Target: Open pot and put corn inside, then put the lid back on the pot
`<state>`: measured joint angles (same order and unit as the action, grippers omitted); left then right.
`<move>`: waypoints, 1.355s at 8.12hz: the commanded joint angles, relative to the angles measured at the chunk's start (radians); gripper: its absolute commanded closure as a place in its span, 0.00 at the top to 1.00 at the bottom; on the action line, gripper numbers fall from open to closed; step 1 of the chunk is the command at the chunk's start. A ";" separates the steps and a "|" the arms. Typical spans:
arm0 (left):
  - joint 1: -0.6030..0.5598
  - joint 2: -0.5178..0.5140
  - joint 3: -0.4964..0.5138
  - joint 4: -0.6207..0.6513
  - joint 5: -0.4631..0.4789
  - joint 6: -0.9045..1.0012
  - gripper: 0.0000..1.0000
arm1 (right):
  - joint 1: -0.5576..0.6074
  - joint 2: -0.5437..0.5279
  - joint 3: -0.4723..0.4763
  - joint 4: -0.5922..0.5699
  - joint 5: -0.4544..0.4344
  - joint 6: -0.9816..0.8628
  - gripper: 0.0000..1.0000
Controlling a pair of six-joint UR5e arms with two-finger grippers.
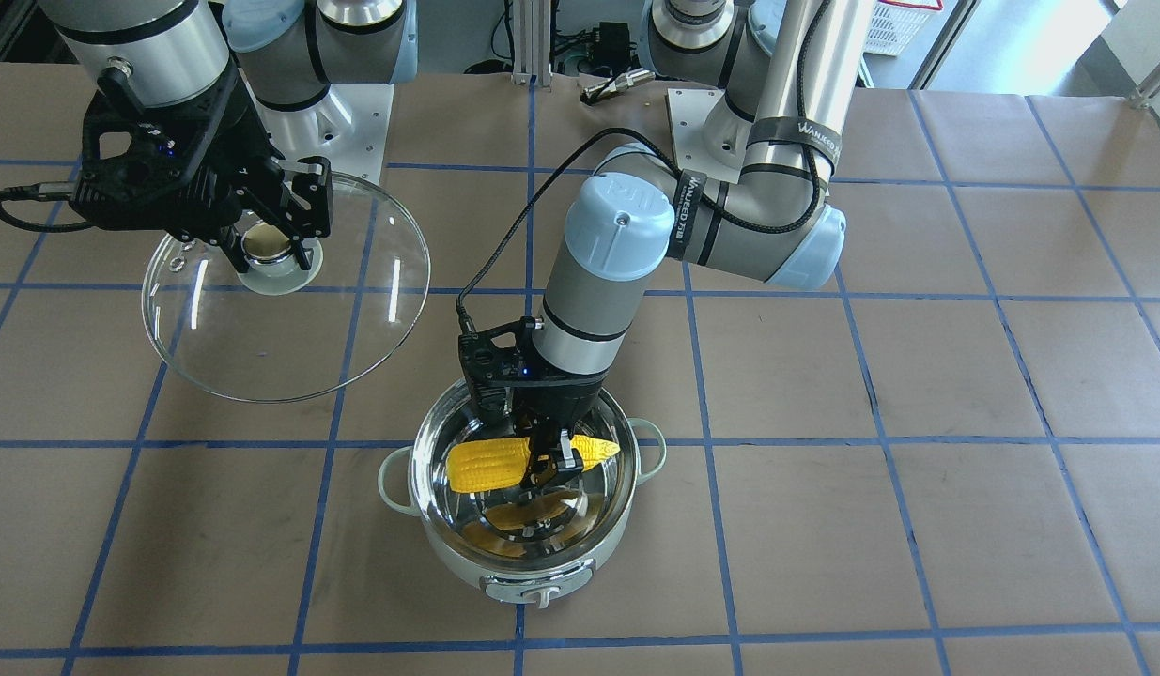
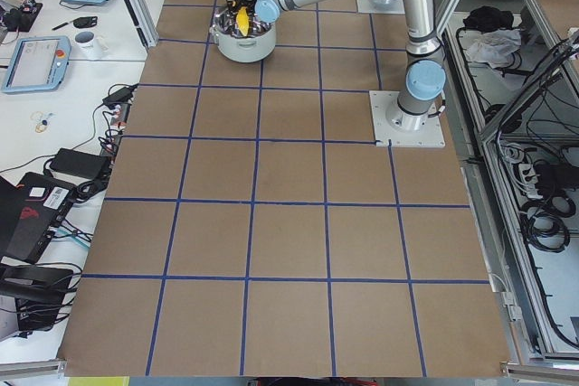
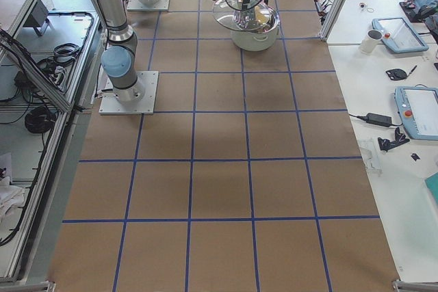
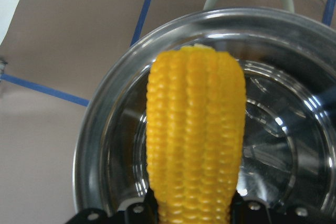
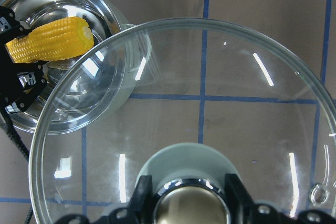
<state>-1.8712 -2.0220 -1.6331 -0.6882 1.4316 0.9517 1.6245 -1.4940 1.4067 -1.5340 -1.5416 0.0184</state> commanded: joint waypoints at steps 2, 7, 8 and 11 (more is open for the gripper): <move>-0.006 -0.009 0.010 0.004 0.001 -0.081 0.96 | 0.000 0.000 0.000 0.000 0.000 0.000 0.34; 0.039 0.133 0.080 -0.283 -0.005 -0.099 1.00 | 0.000 0.000 0.000 -0.002 0.000 -0.002 0.34; 0.075 0.173 0.093 -0.341 -0.011 -0.099 1.00 | 0.000 0.000 0.000 -0.002 -0.002 -0.002 0.34; 0.171 0.251 0.093 -0.419 -0.081 -0.154 1.00 | 0.006 0.001 0.000 -0.011 -0.003 -0.002 0.34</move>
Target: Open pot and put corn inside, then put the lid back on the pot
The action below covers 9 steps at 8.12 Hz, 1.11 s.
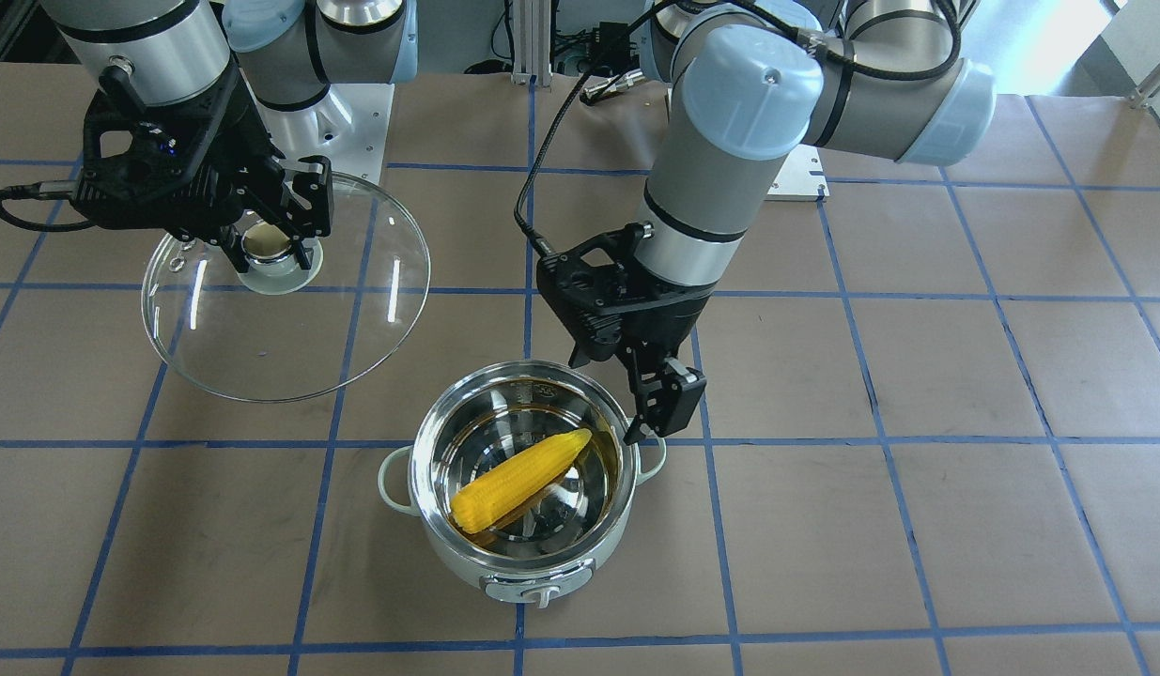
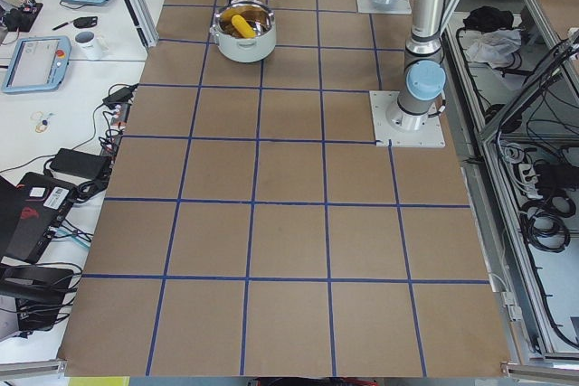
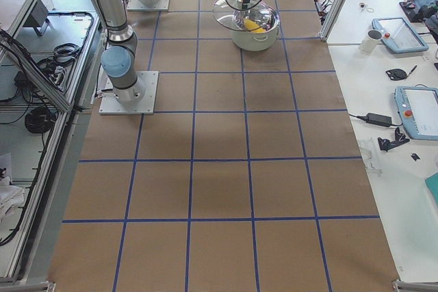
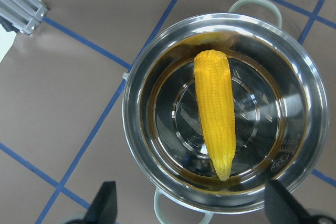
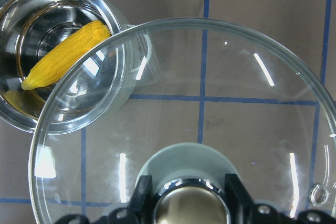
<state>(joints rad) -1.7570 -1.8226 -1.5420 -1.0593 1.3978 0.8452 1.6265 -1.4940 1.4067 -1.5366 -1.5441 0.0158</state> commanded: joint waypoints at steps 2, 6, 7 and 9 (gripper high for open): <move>0.160 0.123 0.000 -0.160 -0.053 -0.263 1.00 | 0.035 0.040 -0.011 -0.083 0.001 0.018 0.34; 0.192 0.207 -0.017 -0.279 0.082 -0.569 1.00 | 0.200 0.208 -0.084 -0.241 -0.001 0.275 0.35; 0.197 0.221 -0.020 -0.336 0.084 -0.659 1.00 | 0.247 0.266 -0.087 -0.310 -0.002 0.332 0.35; 0.206 0.224 -0.044 -0.361 0.092 -0.798 1.00 | 0.274 0.313 -0.087 -0.353 0.001 0.395 0.34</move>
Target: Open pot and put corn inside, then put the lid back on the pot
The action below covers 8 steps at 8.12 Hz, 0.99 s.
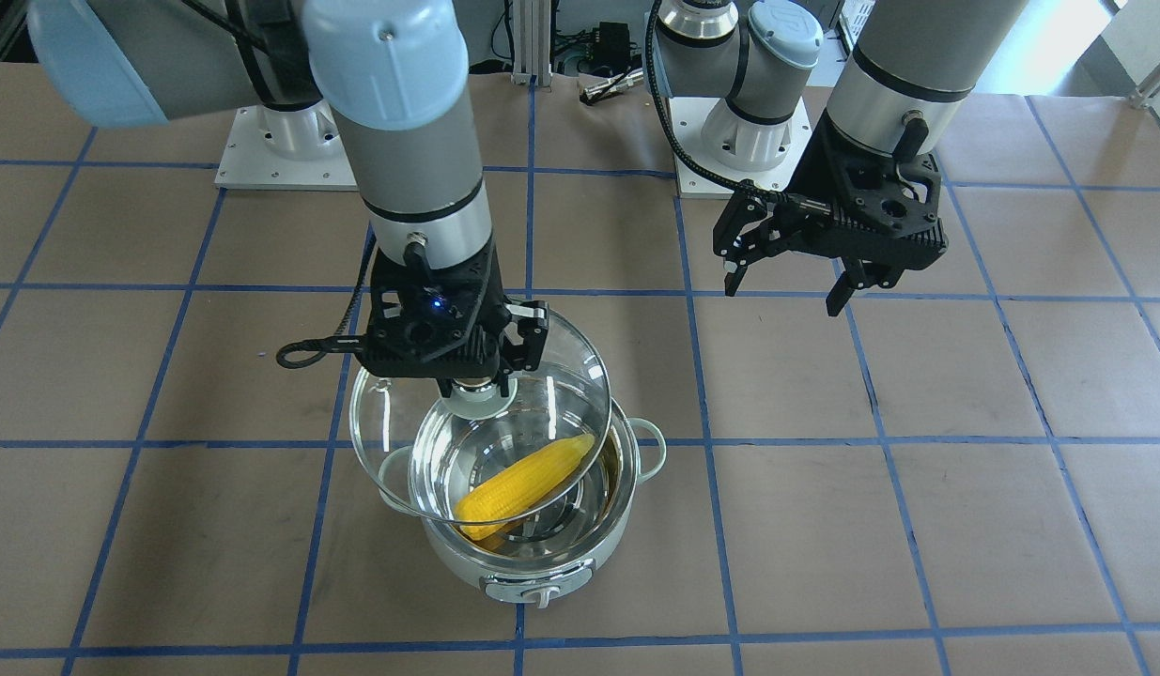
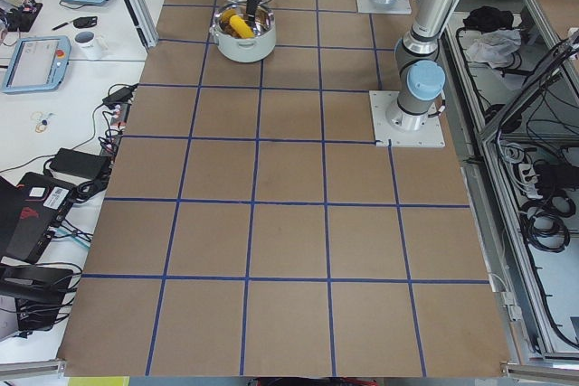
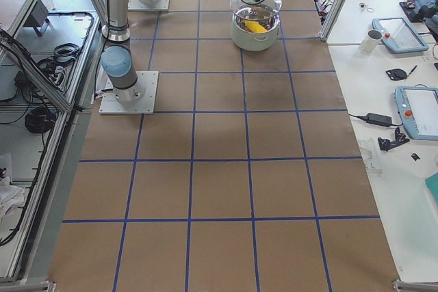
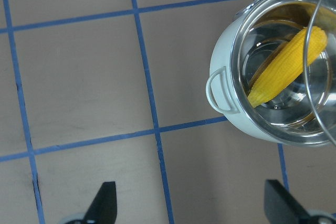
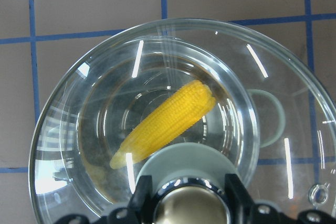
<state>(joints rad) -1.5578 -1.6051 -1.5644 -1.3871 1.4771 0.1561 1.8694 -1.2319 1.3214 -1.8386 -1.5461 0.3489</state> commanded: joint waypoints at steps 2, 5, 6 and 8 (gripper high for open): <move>0.010 0.007 -0.029 -0.052 0.066 -0.118 1.00 | 0.033 0.083 -0.002 -0.056 0.001 0.064 0.34; 0.010 0.030 -0.031 -0.130 0.077 -0.118 1.00 | 0.045 0.111 0.001 -0.074 0.001 0.052 0.34; 0.012 0.031 -0.031 -0.136 0.078 -0.118 1.00 | 0.047 0.118 0.004 -0.074 0.003 0.051 0.34; 0.010 0.030 -0.032 -0.138 0.078 -0.118 1.00 | 0.047 0.127 0.007 -0.077 0.001 0.044 0.34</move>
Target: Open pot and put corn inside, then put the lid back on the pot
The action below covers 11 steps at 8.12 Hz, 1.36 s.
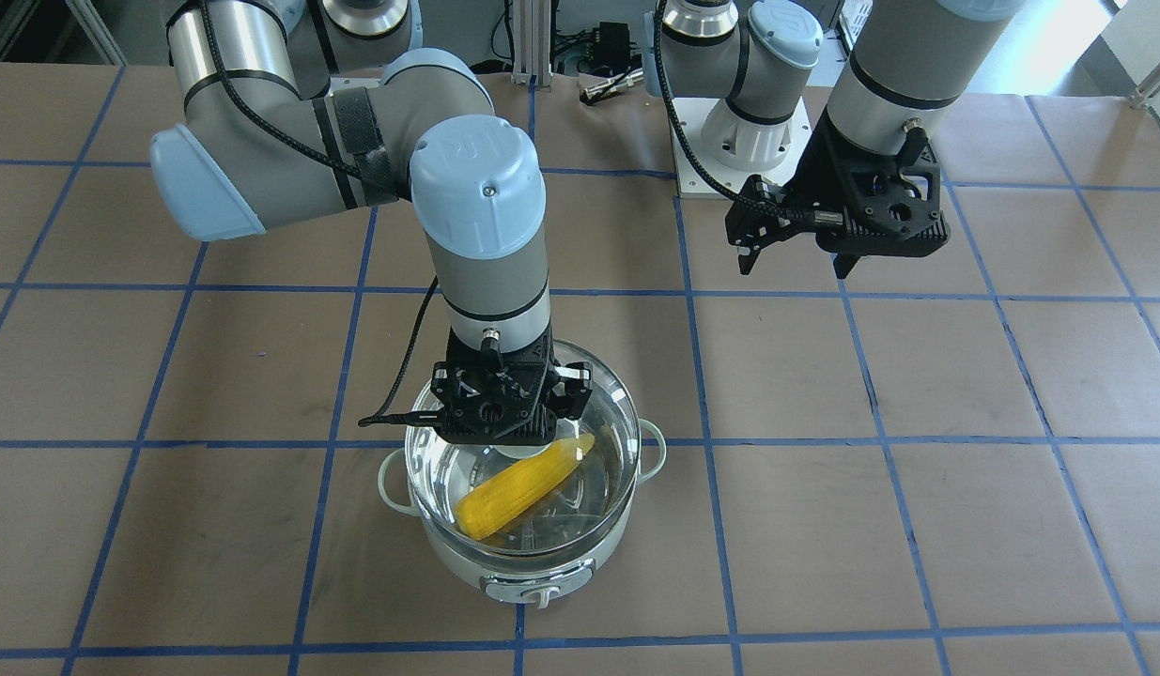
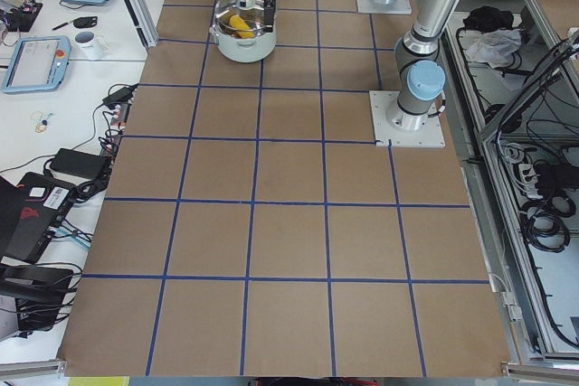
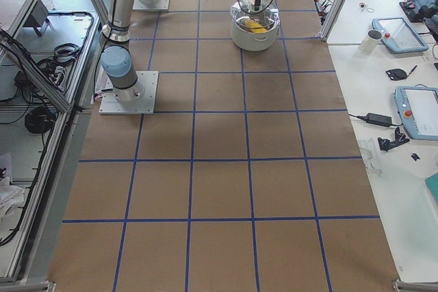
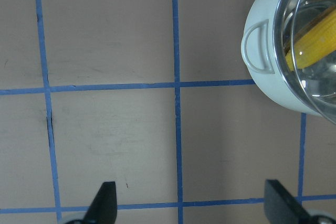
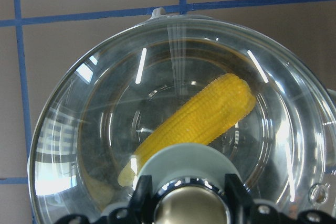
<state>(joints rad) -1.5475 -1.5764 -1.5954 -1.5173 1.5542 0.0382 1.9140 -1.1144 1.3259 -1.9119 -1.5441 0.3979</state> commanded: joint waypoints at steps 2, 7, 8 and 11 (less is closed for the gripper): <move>0.001 -0.001 -0.012 -0.003 0.004 0.002 1.00 | 0.002 0.019 0.004 -0.044 -0.001 -0.005 0.33; 0.000 -0.007 -0.015 0.000 0.001 -0.001 1.00 | 0.000 0.027 0.018 -0.047 -0.001 -0.019 0.33; 0.000 -0.007 -0.014 0.002 0.001 -0.001 1.00 | 0.000 0.027 0.018 -0.047 -0.001 -0.019 0.33; 0.000 -0.008 -0.014 0.002 0.003 0.000 1.00 | 0.000 0.027 0.033 -0.049 -0.001 -0.020 0.34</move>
<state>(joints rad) -1.5478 -1.5851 -1.6097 -1.5148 1.5561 0.0375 1.9144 -1.0869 1.3496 -1.9593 -1.5447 0.3783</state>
